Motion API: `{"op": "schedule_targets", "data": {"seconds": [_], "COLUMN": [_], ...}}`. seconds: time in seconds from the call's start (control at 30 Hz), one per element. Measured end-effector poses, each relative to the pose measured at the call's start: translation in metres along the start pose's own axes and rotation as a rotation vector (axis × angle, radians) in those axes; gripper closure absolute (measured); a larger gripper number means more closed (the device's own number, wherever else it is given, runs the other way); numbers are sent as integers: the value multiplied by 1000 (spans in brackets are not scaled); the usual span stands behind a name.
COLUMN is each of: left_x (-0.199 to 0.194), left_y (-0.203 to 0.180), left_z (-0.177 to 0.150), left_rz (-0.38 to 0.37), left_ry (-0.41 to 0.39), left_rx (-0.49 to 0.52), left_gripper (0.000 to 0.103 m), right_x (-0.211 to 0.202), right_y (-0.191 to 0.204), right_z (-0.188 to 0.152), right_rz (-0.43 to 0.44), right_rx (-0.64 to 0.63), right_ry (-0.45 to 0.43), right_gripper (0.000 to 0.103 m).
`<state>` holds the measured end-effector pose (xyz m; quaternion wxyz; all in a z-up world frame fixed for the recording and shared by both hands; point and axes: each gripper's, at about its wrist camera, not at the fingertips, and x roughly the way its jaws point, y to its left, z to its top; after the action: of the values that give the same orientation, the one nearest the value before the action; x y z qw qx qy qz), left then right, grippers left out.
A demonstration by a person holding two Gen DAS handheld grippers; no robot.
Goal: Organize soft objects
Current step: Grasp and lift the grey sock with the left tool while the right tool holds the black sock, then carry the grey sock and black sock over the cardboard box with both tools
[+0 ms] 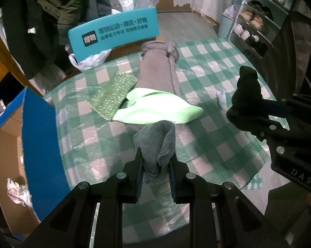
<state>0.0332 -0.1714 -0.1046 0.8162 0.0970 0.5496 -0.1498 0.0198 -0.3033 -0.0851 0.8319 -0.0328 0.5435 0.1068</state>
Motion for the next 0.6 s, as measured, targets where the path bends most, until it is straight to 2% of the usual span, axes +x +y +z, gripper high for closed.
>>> {"op": "schedule_targets", "data": {"seconds": [0.6], "left_x": [-34], "left_y": [40], "left_z": [-7], "left_rz": [44], "left_ry": [-58], "left_rx": [-63], "left_gripper": [81], "right_x": [-17], "right_y": [49], "right_z": [30], "right_rz": [47], "right_rx": [-84], "right_ry": [-58], "right_gripper": [70]}}
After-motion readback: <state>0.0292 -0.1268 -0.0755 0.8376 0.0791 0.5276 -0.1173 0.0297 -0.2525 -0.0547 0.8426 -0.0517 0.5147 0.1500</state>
